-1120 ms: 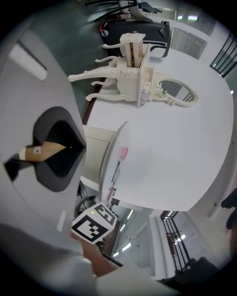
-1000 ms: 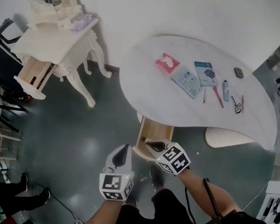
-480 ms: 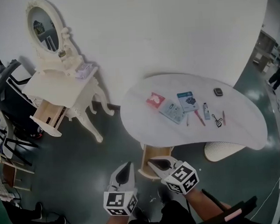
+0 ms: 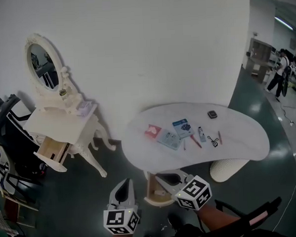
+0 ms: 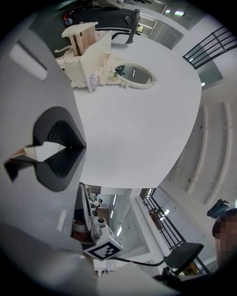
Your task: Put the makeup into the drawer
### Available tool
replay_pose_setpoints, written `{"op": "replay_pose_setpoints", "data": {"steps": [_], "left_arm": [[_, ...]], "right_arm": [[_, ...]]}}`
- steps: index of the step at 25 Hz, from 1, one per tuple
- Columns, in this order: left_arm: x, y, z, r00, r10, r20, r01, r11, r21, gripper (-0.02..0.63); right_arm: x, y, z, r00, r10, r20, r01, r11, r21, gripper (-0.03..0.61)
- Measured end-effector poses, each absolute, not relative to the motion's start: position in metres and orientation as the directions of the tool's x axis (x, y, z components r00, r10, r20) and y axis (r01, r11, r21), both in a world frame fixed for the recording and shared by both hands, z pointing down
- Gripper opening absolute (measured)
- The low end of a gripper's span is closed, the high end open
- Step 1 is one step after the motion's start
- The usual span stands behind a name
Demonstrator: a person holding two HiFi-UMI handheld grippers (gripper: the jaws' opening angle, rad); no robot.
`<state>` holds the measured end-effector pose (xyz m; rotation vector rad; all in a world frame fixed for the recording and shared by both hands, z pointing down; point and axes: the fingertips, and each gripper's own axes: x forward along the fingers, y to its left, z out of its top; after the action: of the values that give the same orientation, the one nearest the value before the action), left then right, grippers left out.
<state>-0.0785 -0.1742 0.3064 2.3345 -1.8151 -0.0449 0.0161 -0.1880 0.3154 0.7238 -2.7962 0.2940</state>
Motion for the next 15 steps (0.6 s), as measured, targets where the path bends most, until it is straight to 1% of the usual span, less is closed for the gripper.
{"op": "replay_pose_setpoints", "data": {"steps": [12, 15], "left_arm": [[-0.069, -0.16, 0.275, 0.357, -0.932, 0.068, -0.926, -0.343, 0.156, -0.002], [-0.064, -0.153, 0.271, 0.403, -0.91, 0.092, -0.913, -0.393, 0.109, -0.002]], "right_arm": [[0.02, -0.174, 0.263, -0.848, -0.502, 0.169, -0.521, 0.849, -0.092, 0.002], [0.024, -0.17, 0.255, -0.838, -0.528, 0.142, -0.541, 0.836, -0.085, 0.002]]}}
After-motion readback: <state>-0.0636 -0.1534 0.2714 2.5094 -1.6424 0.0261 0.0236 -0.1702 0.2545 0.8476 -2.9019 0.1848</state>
